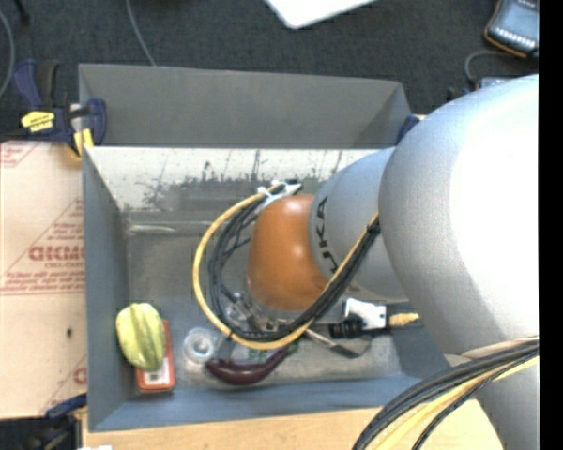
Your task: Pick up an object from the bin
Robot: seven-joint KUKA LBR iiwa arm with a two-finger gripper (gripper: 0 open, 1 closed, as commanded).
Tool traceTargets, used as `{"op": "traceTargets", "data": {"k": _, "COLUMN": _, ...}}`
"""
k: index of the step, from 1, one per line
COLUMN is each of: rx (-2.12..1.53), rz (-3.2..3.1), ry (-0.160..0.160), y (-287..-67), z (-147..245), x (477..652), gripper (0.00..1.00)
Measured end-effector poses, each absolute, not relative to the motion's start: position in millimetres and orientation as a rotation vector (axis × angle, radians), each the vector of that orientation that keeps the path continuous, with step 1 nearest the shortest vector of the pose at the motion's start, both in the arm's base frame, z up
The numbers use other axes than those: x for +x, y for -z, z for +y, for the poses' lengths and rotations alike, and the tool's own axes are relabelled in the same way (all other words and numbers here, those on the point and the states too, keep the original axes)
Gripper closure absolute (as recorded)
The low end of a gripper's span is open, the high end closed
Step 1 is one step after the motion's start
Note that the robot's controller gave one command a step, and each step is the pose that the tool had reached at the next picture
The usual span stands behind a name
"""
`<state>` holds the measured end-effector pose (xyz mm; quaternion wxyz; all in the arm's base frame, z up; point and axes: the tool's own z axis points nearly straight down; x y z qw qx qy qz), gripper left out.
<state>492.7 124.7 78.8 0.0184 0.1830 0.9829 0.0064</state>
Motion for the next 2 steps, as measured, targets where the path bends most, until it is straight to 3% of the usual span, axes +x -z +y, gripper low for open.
{"op": "traceTargets", "data": {"k": 2, "rx": 0.743, "rz": 3.020, "ry": -0.020, "y": -77.9, "z": 129.3, "x": 490.6, "gripper": 1.00}}
